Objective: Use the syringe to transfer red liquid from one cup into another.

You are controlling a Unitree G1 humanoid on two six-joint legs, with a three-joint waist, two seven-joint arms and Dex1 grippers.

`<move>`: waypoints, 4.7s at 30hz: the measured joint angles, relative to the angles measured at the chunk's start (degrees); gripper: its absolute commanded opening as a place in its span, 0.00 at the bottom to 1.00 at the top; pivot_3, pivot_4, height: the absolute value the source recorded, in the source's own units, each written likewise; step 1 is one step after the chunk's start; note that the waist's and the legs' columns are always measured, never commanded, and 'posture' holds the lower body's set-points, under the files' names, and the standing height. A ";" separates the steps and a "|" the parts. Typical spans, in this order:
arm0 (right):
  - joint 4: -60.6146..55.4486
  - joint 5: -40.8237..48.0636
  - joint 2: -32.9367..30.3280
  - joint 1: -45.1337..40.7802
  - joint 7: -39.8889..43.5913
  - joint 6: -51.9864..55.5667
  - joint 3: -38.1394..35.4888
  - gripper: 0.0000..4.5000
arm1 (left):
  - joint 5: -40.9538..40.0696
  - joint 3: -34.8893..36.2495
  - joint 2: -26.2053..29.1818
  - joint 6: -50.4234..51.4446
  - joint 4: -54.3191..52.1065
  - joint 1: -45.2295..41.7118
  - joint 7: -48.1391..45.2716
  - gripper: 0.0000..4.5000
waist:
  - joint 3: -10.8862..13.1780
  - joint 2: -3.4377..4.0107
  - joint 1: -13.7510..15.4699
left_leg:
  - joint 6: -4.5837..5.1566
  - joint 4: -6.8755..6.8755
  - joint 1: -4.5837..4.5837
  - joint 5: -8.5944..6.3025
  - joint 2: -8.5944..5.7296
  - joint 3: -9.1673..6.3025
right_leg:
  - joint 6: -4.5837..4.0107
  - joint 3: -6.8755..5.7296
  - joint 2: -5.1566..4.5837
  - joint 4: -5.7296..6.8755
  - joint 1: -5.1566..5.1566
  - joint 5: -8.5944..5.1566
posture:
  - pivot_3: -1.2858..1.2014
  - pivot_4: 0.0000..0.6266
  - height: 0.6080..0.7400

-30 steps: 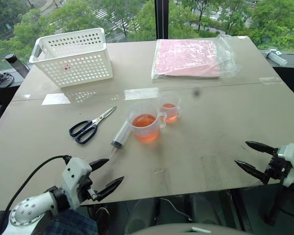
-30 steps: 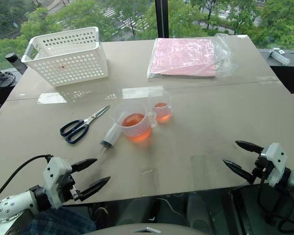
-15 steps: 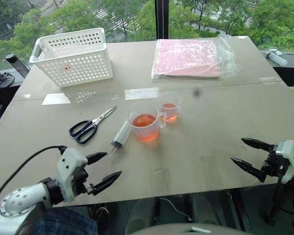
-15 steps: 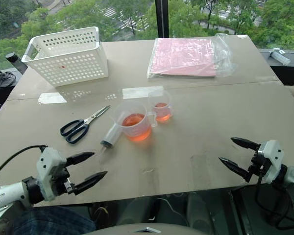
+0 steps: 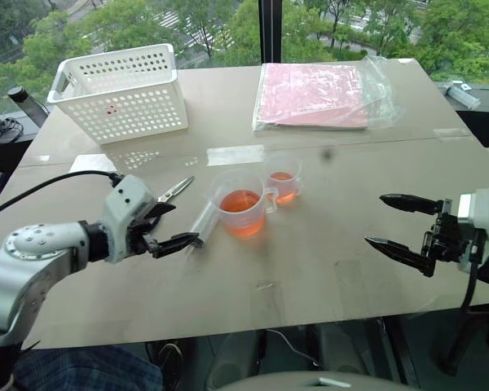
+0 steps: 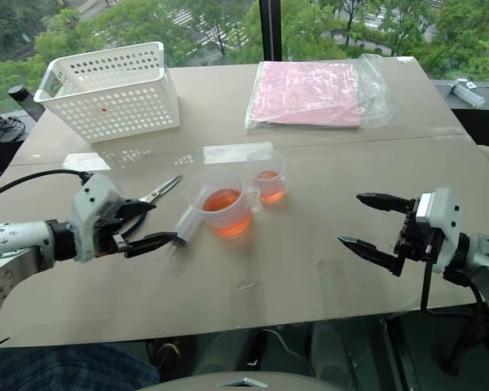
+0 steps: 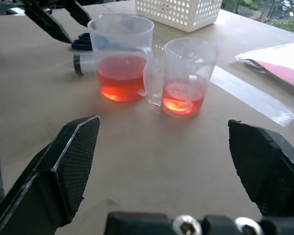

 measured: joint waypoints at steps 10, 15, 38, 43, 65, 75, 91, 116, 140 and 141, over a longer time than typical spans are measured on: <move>-7.76 9.66 -6.66 -4.29 -1.21 7.60 -2.15 1.00 | 6.21 -10.80 0.18 5.30 3.95 -8.85 1.36 0.98 | 0.06 -0.09 0.00 | 0.08 -0.01 -0.08 -0.04 0.01 -0.01 | 0.01 0.04 -0.02 0.01 -0.07 0.01 | 0.52 0.24 1.00; -10.47 11.45 -6.95 -3.68 -2.27 9.15 -2.14 1.00 | 6.04 -11.97 -2.10 10.04 3.20 -9.49 3.10 0.98 | 0.13 -0.23 -0.01 | 0.01 0.02 -0.13 -0.01 0.00 -0.03 | 0.01 0.02 -0.03 0.00 -0.08 0.01 | 0.52 0.24 1.00; -9.30 10.69 -6.03 -5.14 -2.04 8.99 -1.02 1.00 | 7.15 -12.64 -3.25 29.01 -1.42 -12.60 11.19 0.35 | 0.13 -0.24 -0.56 | -0.08 0.03 -0.10 0.05 0.01 0.04 | 0.01 0.09 -0.01 0.07 -0.12 0.01 | 0.52 0.24 1.00; -9.07 10.68 -6.04 -4.96 -1.39 8.95 -1.03 1.00 | 5.48 -3.98 -3.61 36.67 -9.29 -4.42 12.64 0.35 | 0.13 -0.24 -1.51 | -0.08 0.00 -0.11 0.04 0.01 0.07 | 0.01 0.14 0.00 0.06 -0.14 0.01 | 0.52 0.24 1.00; -6.85 15.19 -7.52 -9.60 7.34 9.27 1.24 1.00 | 13.04 16.85 -26.59 44.33 -23.22 9.92 25.38 0.93 | -0.02 -0.29 0.07 | 0.05 0.06 0.00 -0.04 0.02 0.05 | -0.03 0.07 -0.02 0.07 -0.02 0.04 | 0.52 0.24 1.00; -7.11 14.96 -7.64 -7.83 6.63 9.27 0.78 1.00 | 8.85 17.10 -19.75 37.60 -16.05 6.78 17.29 0.93 | -0.01 -0.32 0.08 | 0.06 0.07 -0.02 -0.04 0.02 0.00 | -0.04 0.02 -0.02 0.08 -0.02 0.04 | 0.52 0.24 1.00; -8.75 14.10 -6.81 -5.72 5.14 8.98 0.71 1.00 | 3.70 -6.47 -10.20 46.97 1.03 -26.46 23.41 0.93 | 0.06 -0.50 -0.35 | -0.14 0.08 -0.16 0.07 -0.03 -0.04 | -0.02 -0.01 -0.02 0.08 -0.16 0.05 | 0.52 0.24 1.00; -10.18 13.46 -5.08 -4.15 1.52 7.92 0.63 1.00 | -21.51 -9.49 -6.36 46.86 14.72 -28.46 49.38 0.50 | 0.04 -0.52 -0.73 | -0.18 0.10 -0.19 0.09 -0.04 0.01 | -0.02 0.15 -0.01 0.20 -0.28 0.05 | 0.52 0.24 1.00; -7.35 16.39 -4.63 -9.22 -2.12 9.62 0.55 1.00 | -18.89 10.54 -16.46 17.24 4.47 -28.05 29.48 0.32 | 0.03 -0.55 -0.25 | -0.20 0.27 -0.28 0.10 -0.04 0.05 | -0.02 0.10 -0.02 0.21 -0.27 0.06 | 0.52 0.24 1.00; -6.95 16.86 -4.64 -9.90 -2.43 10.14 0.58 1.00 | -19.10 11.15 -16.41 15.43 4.14 -27.40 27.08 0.32 | 0.03 -0.55 -0.27 | -0.20 0.27 -0.27 0.10 -0.04 0.06 | -0.02 0.11 -0.02 0.21 -0.27 0.06 | 0.52 0.24 1.00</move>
